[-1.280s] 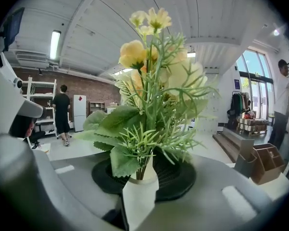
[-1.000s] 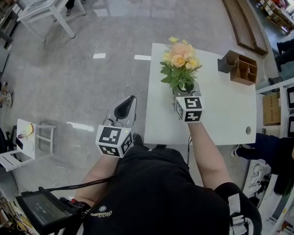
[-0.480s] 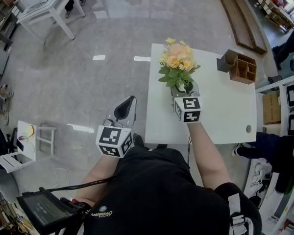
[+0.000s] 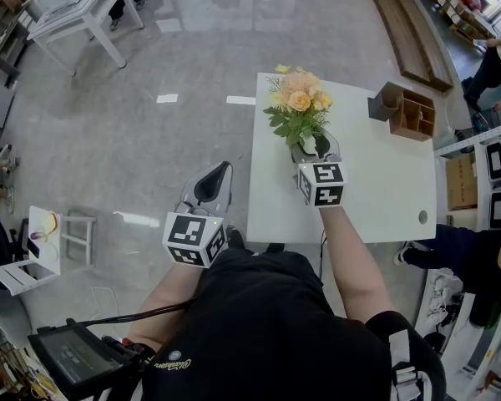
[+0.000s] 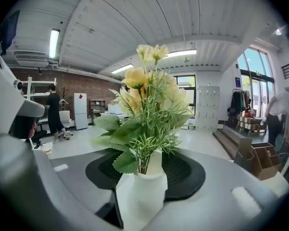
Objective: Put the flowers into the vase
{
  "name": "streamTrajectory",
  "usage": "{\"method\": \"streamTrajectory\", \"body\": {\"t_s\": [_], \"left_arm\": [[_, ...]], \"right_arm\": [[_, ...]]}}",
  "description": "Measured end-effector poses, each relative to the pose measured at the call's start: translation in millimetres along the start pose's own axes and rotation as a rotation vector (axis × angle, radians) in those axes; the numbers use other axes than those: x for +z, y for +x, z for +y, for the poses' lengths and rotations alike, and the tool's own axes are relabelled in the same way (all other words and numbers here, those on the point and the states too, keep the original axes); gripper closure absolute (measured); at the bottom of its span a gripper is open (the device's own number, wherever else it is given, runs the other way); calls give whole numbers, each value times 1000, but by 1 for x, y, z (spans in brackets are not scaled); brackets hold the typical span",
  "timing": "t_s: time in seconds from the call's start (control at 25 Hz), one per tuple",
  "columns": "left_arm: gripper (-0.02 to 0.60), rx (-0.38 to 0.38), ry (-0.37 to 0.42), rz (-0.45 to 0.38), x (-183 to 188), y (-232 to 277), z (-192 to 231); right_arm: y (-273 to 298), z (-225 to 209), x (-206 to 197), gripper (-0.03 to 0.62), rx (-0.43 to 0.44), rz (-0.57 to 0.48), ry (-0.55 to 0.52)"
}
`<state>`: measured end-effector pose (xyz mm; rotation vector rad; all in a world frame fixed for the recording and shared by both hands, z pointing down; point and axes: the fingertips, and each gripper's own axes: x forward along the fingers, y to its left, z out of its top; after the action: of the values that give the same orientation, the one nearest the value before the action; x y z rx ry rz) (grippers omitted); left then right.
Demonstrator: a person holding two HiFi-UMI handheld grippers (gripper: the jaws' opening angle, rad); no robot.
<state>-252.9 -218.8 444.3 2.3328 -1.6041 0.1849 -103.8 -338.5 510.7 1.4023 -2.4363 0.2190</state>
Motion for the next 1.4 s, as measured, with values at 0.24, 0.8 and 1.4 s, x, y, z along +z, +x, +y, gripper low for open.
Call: {"method": "streamTrajectory", "body": {"t_s": [0.24,0.8,1.4], "left_arm": [[575,-7,3,2,0,-1,-3],[575,-24,13,-11,3,-3,-11],[575,-41,18,-6,7,5,-23]], "right_arm": [[-4,2,-3,335,9,11,-1],[-19,8,-10,296,38,21,22],[-57,7,9,300,58,-34,48]]}}
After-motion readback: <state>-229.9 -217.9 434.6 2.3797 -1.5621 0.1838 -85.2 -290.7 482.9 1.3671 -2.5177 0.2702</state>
